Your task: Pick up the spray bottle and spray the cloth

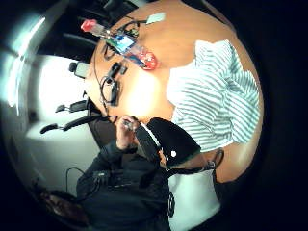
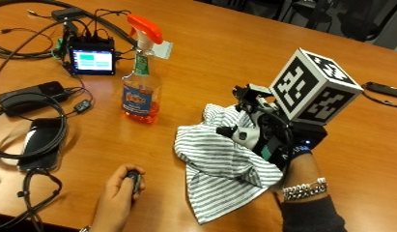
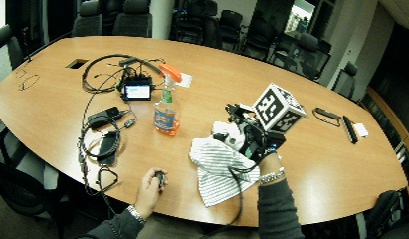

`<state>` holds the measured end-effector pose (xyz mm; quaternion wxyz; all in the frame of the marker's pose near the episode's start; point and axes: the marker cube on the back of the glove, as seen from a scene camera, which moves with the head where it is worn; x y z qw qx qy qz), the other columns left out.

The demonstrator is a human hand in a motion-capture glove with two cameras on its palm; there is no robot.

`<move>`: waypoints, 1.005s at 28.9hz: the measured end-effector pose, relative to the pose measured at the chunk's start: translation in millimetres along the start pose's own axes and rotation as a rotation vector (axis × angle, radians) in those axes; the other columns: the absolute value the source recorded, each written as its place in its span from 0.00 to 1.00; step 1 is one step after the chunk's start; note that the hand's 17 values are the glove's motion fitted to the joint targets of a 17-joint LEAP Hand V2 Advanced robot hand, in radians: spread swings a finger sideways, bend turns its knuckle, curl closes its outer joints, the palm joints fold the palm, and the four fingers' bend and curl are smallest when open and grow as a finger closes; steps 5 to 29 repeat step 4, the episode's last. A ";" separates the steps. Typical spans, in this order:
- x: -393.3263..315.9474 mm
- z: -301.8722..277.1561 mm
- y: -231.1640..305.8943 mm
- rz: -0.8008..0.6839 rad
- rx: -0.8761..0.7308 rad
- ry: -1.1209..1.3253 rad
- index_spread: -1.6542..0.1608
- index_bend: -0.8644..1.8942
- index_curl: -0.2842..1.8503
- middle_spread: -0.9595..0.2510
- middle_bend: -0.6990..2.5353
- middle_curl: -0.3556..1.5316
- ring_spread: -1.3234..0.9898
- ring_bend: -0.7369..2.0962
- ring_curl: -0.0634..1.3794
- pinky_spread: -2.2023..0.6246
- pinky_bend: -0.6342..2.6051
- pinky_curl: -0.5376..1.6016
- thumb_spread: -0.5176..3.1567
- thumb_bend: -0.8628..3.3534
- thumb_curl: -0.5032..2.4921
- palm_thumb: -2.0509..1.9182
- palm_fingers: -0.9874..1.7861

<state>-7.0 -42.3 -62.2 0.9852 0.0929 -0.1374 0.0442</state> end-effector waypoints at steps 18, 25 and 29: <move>5.4 9.0 13.0 0.029 0.007 0.048 0.69 0.37 0.29 0.76 0.27 0.38 0.57 0.36 0.27 0.87 0.34 0.42 0.41 0.19 0.30 0.63 0.45; 5.4 9.0 13.0 0.029 0.007 0.048 0.69 0.37 0.29 0.76 0.27 0.38 0.57 0.36 0.27 0.87 0.34 0.42 0.41 0.19 0.30 0.63 0.45; 5.4 9.0 13.0 0.029 0.007 0.048 0.69 0.37 0.29 0.76 0.27 0.38 0.57 0.36 0.27 0.87 0.34 0.42 0.41 0.19 0.30 0.63 0.45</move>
